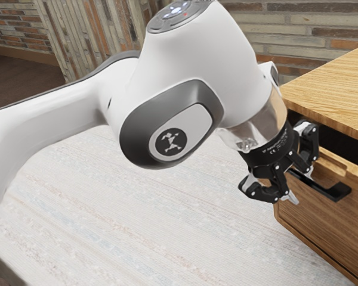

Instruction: Pull the drawer handle with one arm to open the drawer

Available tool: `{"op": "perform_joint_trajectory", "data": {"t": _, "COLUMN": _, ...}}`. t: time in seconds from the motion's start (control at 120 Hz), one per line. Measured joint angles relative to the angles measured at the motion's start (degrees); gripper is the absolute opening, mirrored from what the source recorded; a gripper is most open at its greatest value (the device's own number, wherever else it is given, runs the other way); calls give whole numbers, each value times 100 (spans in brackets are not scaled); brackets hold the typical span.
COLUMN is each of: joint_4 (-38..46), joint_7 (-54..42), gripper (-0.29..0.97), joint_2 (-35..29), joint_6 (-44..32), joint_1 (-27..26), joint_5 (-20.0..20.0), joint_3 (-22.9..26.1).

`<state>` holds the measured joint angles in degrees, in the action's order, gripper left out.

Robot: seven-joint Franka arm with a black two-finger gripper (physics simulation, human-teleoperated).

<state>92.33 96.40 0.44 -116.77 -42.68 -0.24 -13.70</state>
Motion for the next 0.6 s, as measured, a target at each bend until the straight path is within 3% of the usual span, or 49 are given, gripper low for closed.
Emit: {"op": "perform_joint_trajectory", "data": {"t": 0.6, "joint_4": 607, "joint_7": 238, "gripper": 13, "joint_2": -608, "joint_6": -10, "joint_1": -172, "joint_5": 279, "joint_3": -13}}
